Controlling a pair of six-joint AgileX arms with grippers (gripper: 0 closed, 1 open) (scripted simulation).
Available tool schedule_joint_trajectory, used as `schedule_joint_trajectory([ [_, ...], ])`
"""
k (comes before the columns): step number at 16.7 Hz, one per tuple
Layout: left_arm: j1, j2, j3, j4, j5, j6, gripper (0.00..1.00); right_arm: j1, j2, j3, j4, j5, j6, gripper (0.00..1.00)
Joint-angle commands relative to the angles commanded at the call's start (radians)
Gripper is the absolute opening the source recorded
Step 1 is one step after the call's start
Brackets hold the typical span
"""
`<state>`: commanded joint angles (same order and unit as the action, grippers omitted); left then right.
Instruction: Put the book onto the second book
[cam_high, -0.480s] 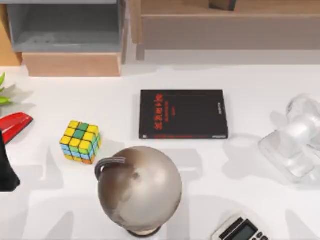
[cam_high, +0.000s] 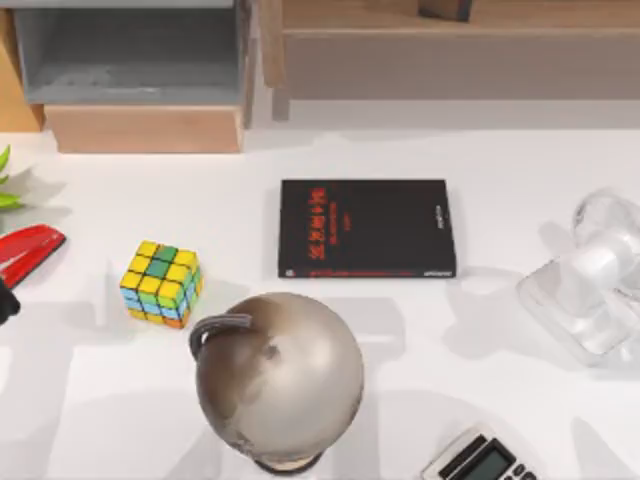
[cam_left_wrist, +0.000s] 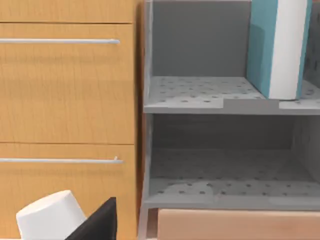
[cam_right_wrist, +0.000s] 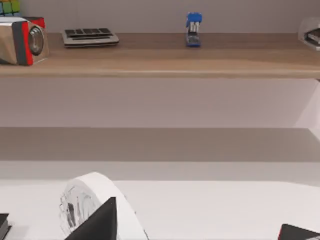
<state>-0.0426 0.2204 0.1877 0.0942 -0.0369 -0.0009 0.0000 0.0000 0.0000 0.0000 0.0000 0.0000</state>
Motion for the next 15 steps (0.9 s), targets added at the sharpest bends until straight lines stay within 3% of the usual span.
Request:
schedule_joint_trajectory([
  [15, -0.209, 1.483, 0.930, 0.463, -0.181, -0.004, 1.00, 0.000, 0.000, 0.000, 0.000, 0.000, 0.000, 1.00],
])
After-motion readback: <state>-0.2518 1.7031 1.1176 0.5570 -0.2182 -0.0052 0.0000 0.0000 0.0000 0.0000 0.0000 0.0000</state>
